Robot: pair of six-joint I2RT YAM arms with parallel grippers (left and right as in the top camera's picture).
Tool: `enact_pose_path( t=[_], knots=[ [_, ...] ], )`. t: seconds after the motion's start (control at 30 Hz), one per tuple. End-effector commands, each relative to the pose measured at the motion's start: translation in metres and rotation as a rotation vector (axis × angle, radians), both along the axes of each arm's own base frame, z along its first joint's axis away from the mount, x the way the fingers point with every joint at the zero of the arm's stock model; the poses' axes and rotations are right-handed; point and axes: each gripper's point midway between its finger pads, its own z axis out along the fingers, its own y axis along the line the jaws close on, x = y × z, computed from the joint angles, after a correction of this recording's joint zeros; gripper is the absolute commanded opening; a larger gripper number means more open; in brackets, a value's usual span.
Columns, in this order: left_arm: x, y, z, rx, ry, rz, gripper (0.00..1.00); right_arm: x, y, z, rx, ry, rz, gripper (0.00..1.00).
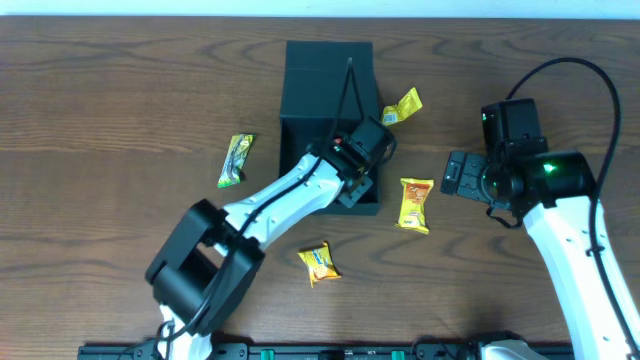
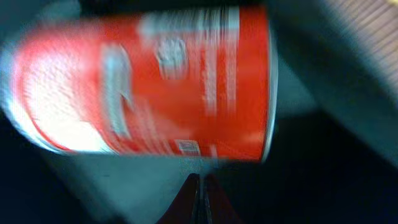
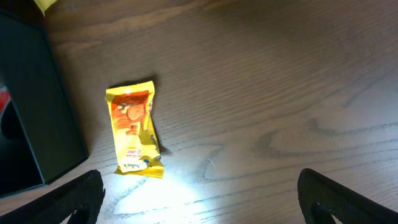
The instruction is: Pack container
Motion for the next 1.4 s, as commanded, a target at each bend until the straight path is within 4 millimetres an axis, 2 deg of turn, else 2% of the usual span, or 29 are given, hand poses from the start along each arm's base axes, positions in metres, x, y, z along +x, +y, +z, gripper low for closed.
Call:
enact_pose_path(
  t=[0.0, 0.33, 0.6, 0.73, 0.9, 1.03, 1.23, 1.37],
  knots=[
    [-0.001, 0.007, -0.022, 0.05, 0.023, -0.002, 0.06, 0.002, 0.0, 0.004, -0.02, -0.012, 0.016, 0.99],
    [0.037, -0.022, -0.007, -0.098, -0.138, 0.07, 0.06, 0.003, -0.001, 0.005, -0.024, -0.013, 0.015, 0.99],
    [0.063, -0.008, 0.008, -0.043, -0.29, 0.161, 0.06, 0.006, 0.0, 0.006, -0.022, -0.027, 0.015, 0.99],
    [0.067, -0.012, 0.011, -0.064, -0.31, 0.168, 0.06, 0.008, 0.0, 0.007, -0.02, -0.038, 0.015, 0.99],
    [0.07, -0.016, 0.02, -0.077, -0.32, 0.166, 0.06, 0.009, 0.0, 0.007, -0.02, -0.039, 0.015, 0.99],
    [0.061, -0.024, 0.045, -0.112, -0.26, 0.149, 0.06, 0.009, 0.0, 0.007, -0.019, -0.04, 0.015, 0.99],
    [0.041, 0.009, 0.073, -0.001, -0.185, 0.189, 0.06, 0.007, 0.008, 0.005, 0.023, -0.031, 0.031, 0.99],
    [0.03, 0.025, 0.091, -0.011, -0.152, 0.233, 0.06, 0.008, 0.02, 0.005, 0.085, -0.03, 0.062, 0.99]
  ],
)
